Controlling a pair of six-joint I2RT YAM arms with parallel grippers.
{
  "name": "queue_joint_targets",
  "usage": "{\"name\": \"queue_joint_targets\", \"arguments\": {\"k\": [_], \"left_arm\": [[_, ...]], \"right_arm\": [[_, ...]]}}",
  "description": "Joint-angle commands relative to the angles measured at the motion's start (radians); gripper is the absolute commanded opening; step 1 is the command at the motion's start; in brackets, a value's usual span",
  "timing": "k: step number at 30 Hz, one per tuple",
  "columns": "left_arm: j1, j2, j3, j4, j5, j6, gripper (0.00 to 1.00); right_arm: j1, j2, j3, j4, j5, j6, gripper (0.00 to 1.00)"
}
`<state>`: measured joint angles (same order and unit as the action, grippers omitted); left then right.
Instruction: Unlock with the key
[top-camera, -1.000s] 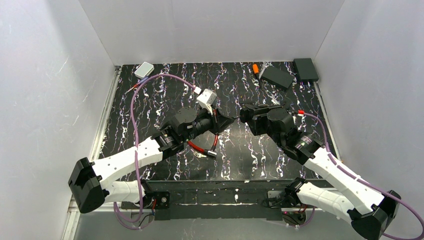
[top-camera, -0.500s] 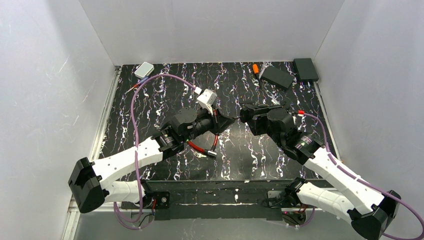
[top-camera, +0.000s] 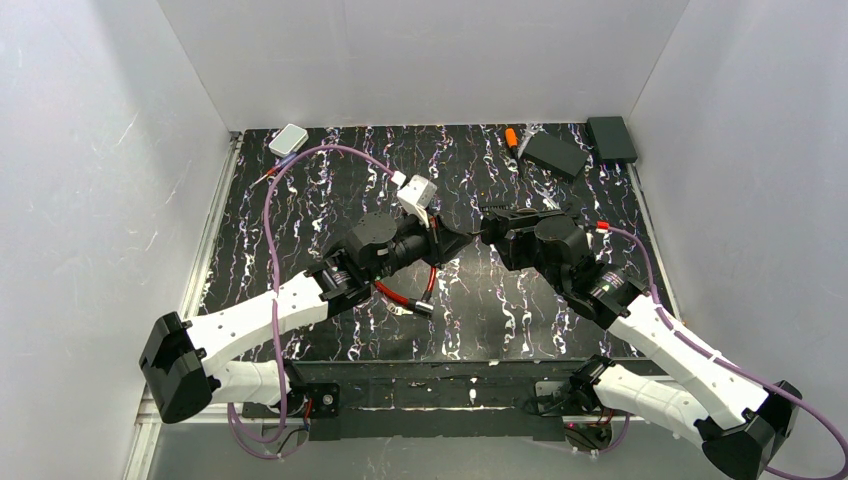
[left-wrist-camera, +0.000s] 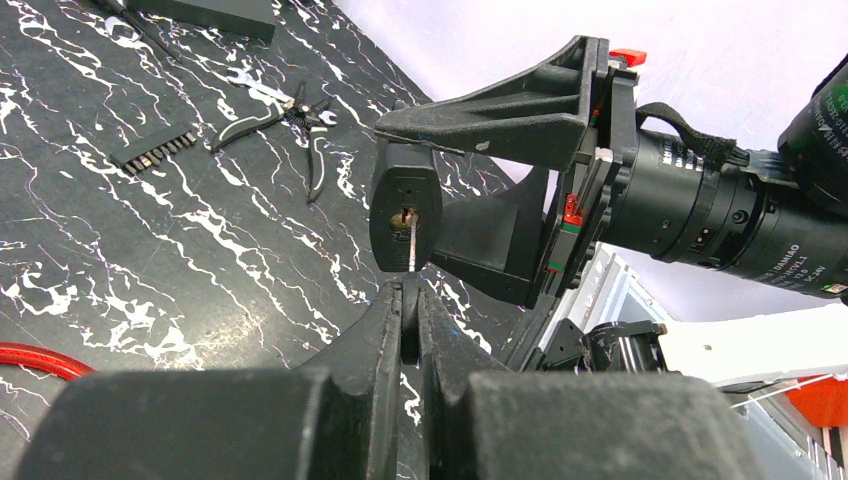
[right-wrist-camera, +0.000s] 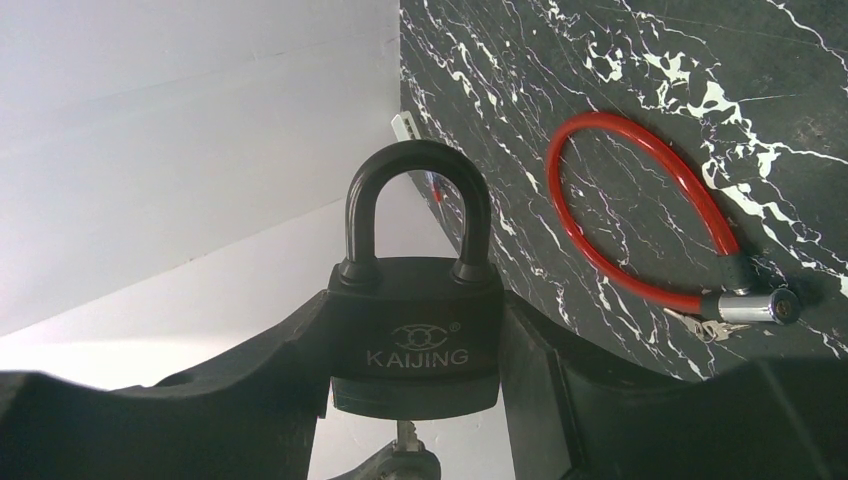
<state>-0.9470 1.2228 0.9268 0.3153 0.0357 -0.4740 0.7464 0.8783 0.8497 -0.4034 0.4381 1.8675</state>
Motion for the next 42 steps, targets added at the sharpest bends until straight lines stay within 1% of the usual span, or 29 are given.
{"name": "queue_joint_targets", "arguments": {"k": [1, 3, 7, 14, 28, 42], "left_arm": [[-0.009, 0.002, 0.04, 0.035, -0.022, 0.008, 0.0], [-0.009, 0.001, 0.037, 0.034, -0.055, 0.012, 0.0], [-0.009, -0.006, 0.021, 0.035, -0.074, 0.014, 0.0], [-0.013, 0.012, 0.029, 0.036, -0.061, 0.005, 0.0], [-0.032, 0.0, 0.006, 0.051, -0.083, -0.018, 0.0], [-0.034, 0.023, -0.008, 0.056, -0.105, -0.009, 0.0]], "right_arm": [[0.001, -0.019, 0.024, 0.081, 0.016, 0.03, 0.01], [0.001, -0.02, 0.025, 0.081, 0.015, 0.029, 0.01], [0.002, -0.019, 0.023, 0.085, -0.002, 0.038, 0.01], [0.001, -0.008, 0.025, 0.098, -0.013, 0.047, 0.01], [0.001, -0.016, 0.027, 0.097, 0.034, 0.079, 0.01], [0.001, -0.017, 0.015, 0.107, 0.003, 0.091, 0.01]]}}
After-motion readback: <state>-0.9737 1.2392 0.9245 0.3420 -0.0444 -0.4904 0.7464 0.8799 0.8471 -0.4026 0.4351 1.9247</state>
